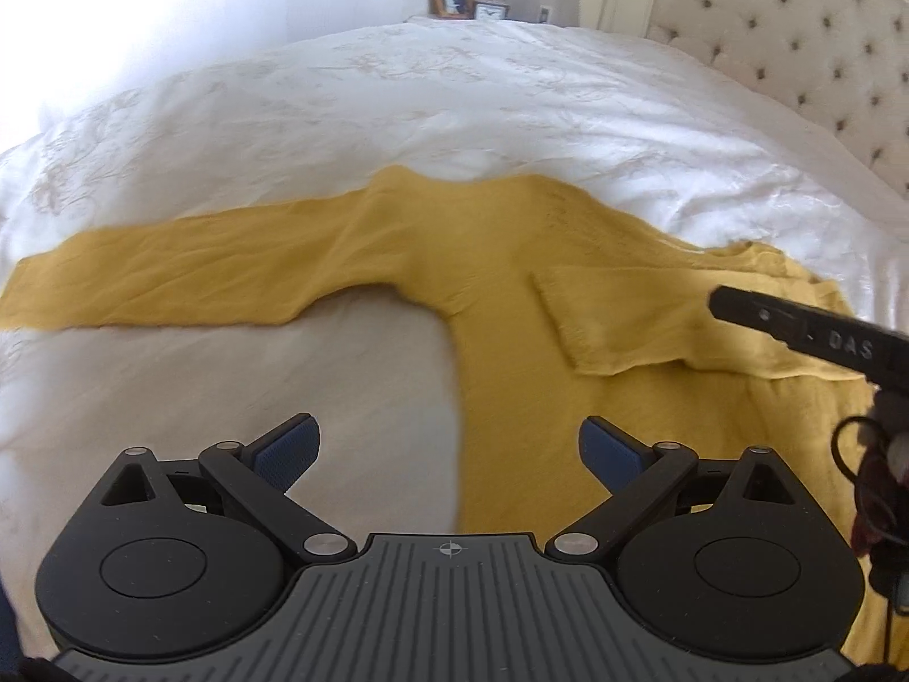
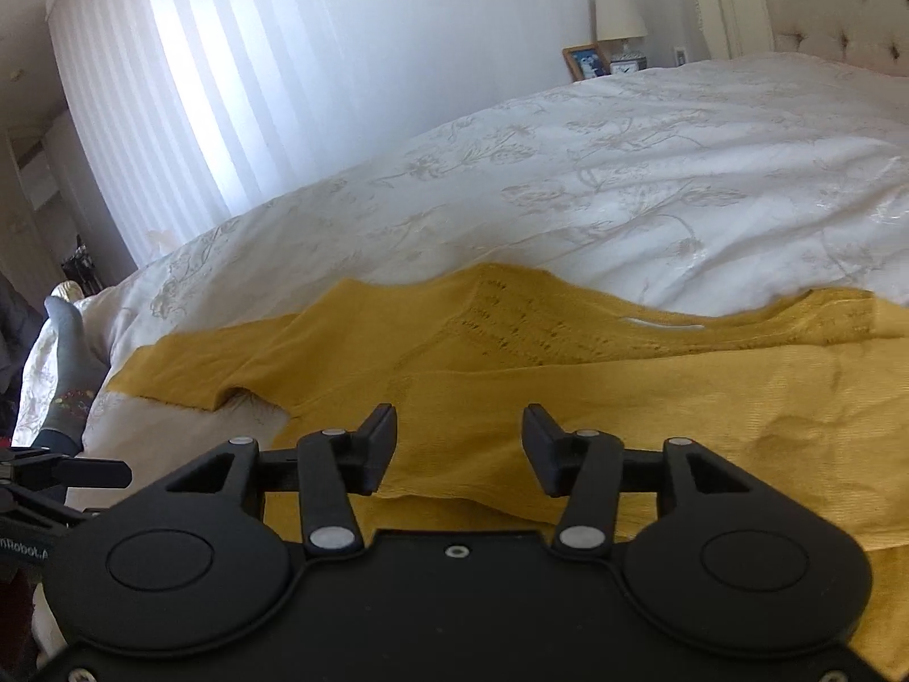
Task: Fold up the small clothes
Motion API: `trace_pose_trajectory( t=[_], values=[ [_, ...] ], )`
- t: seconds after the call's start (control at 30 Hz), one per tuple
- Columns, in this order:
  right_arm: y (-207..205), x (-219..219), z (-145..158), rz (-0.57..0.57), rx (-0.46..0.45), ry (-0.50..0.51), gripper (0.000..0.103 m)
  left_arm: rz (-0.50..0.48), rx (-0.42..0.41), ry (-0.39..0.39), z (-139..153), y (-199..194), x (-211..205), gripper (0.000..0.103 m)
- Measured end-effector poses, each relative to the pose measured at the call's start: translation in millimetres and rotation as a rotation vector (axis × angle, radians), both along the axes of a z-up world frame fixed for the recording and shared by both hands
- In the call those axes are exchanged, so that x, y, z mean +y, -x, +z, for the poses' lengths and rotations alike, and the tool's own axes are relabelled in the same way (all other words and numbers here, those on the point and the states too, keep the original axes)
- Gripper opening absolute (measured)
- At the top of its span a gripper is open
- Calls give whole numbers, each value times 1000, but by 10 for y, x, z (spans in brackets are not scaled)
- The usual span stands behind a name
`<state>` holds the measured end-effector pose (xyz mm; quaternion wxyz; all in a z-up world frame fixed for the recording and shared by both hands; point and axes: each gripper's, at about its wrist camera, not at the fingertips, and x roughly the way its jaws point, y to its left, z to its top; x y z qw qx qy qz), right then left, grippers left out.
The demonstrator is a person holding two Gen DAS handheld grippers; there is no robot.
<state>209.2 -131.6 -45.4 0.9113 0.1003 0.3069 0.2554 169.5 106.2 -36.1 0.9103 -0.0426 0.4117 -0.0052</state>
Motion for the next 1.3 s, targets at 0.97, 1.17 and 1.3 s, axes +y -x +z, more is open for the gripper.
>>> trace_pose_trajectory(
  t=[0.97,1.17,1.3],
  values=[
    [254,-2320,174,-643,-248,-113,64,10,123,118,-405,-1137,-575,43],
    [307,-2667,103,-765,-184,-211,66,24,36,122,-201,-1103,-561,8],
    [265,-2670,66,-770,-141,-192,66,-10,-82,29,108,-1128,-571,8]
  ],
)
